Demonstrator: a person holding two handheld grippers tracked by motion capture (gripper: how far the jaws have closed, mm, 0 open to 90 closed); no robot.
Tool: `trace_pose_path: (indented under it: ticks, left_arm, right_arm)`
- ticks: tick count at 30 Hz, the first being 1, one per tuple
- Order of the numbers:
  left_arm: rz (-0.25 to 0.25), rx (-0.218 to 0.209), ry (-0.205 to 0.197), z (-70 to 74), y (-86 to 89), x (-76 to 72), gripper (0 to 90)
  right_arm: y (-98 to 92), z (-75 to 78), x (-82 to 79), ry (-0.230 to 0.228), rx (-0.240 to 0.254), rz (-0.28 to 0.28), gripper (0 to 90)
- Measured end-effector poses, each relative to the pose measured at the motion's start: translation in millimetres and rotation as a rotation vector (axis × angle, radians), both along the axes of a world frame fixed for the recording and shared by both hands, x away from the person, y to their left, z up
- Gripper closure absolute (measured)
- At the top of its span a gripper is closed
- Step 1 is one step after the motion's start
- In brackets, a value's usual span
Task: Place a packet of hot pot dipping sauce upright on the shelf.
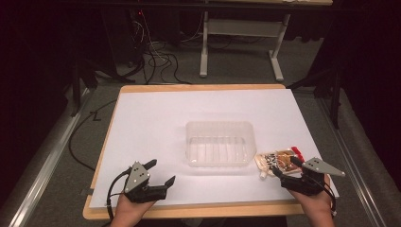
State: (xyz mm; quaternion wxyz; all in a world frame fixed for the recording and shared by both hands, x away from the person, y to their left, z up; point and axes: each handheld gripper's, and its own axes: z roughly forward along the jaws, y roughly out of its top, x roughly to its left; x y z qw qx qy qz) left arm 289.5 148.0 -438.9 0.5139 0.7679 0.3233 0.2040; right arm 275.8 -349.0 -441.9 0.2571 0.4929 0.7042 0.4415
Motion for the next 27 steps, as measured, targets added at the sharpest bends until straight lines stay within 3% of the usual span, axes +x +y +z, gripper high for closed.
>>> trace_pose_path:
  ticks: [27]
  left_arm:
    - [-0.013,0.006,0.009,-2.3,-2.5,3.3,15.4]
  right_arm:
    - [-11.2,-3.5,-2.3,0.012,0.014,-0.019,19.9]
